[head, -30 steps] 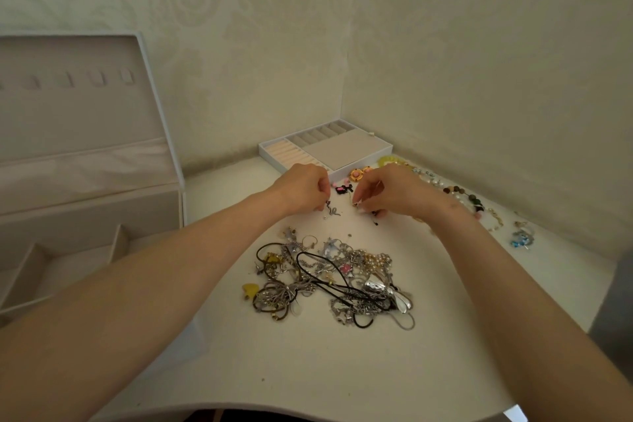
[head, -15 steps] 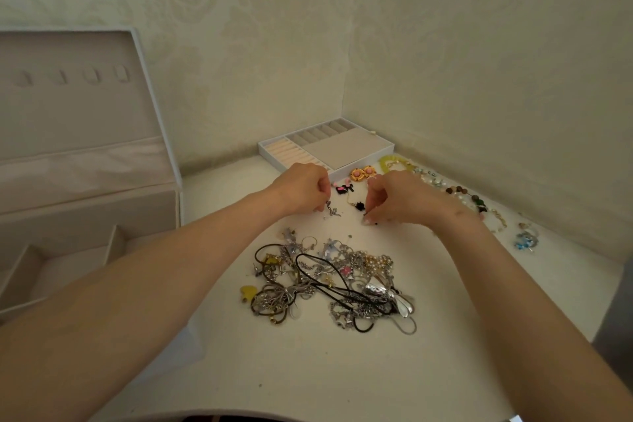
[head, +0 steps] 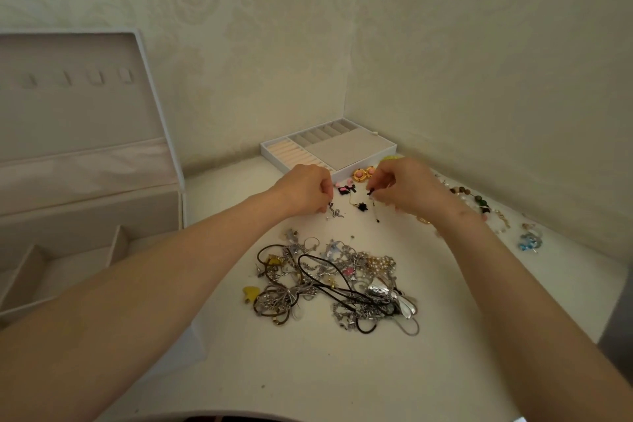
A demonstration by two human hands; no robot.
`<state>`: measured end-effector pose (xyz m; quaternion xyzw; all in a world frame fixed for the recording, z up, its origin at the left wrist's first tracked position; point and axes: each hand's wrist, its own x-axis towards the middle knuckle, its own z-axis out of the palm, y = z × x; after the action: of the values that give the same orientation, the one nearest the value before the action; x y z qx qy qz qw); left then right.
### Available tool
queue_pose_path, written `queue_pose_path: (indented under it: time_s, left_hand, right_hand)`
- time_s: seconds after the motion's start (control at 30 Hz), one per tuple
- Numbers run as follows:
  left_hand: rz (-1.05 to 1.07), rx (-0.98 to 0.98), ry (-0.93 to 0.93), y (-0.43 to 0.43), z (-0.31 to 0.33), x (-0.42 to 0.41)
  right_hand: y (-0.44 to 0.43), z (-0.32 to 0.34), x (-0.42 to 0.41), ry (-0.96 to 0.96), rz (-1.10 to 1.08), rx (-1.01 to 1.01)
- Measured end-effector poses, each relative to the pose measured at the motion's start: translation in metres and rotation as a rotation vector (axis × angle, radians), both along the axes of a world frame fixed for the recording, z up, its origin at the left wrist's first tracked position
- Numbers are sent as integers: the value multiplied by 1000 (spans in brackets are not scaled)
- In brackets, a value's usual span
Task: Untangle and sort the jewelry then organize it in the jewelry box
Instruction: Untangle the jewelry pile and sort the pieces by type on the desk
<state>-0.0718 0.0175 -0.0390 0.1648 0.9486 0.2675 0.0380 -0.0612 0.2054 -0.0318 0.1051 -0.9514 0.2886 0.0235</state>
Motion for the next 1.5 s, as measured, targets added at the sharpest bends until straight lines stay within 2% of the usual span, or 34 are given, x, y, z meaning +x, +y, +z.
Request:
queue_pose_path:
  time_s: [0.23, 0.4, 0.53, 0.7, 0.87, 1.07, 1.2, 1.3, 1.4, 1.5]
  left_hand:
    - [-1, -1, 9, 0, 0, 1]
    - [9, 12, 13, 1, 0, 1]
    - [32, 40, -7, 2, 1, 2]
    - [74, 114, -74, 2, 1, 3]
    - [97, 155, -133, -2, 4, 1]
    - [143, -12, 7, -18, 16, -4]
    - [130, -151, -14, -23, 21, -2]
    - [112, -141, -40, -23, 26, 0]
    - [28, -175, -24, -22, 29, 5]
    - [-167, -260, 8, -18, 27, 11]
  right_hand:
    - [-10, -13, -8, 85, -7, 100]
    - [-9, -13, -9, 141, -29, 9]
    - [-15, -11, -2, 161, 42, 200]
    - [-15, -11, -1, 152, 58, 283]
    - [-14, -12, 1, 212, 82, 218]
    - [-24, -18, 4, 271, 240, 259]
    - [-23, -21, 3, 260, 262, 325]
    - [-23, -21, 0, 287, 289, 330]
    - [-22, -24, -3, 344, 328, 359]
    - [-23, -27, -4, 399, 363, 355]
